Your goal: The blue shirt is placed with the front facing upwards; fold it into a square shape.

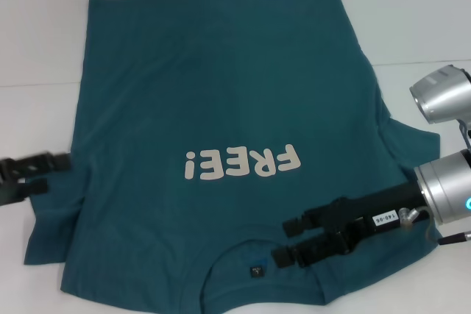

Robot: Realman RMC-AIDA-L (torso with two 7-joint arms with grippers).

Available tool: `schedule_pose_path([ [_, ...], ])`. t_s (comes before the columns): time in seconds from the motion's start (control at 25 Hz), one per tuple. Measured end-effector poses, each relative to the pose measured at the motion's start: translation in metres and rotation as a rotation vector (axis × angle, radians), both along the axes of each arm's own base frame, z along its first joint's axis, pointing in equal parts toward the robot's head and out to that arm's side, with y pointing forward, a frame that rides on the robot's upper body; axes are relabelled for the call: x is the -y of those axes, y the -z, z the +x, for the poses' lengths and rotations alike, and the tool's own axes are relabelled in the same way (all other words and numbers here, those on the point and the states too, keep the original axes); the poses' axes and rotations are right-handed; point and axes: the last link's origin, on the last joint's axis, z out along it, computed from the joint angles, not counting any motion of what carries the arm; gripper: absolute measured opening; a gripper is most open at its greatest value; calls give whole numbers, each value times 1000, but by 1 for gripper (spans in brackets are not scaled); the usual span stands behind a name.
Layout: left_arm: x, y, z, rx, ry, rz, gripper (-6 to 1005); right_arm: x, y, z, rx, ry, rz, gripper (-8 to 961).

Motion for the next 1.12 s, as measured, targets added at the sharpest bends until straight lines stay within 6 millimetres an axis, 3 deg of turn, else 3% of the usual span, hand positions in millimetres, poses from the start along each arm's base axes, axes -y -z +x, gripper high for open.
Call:
schedule_pose_path([
  [0.16,3,-7,-14,93,-162,13,855,-2,-2,-1,1,8,0,914],
  [0.36,5,-2,-31,77,-278,9,854,-2,-2,-2,1,7,1,914],
  [0.76,3,10,-46,38,-351,10,844,-1,0,1,-1,19,-1,913],
  [1.12,3,18,-46,36,-352,-9,795,-1,0,3,2,24,5,913],
])
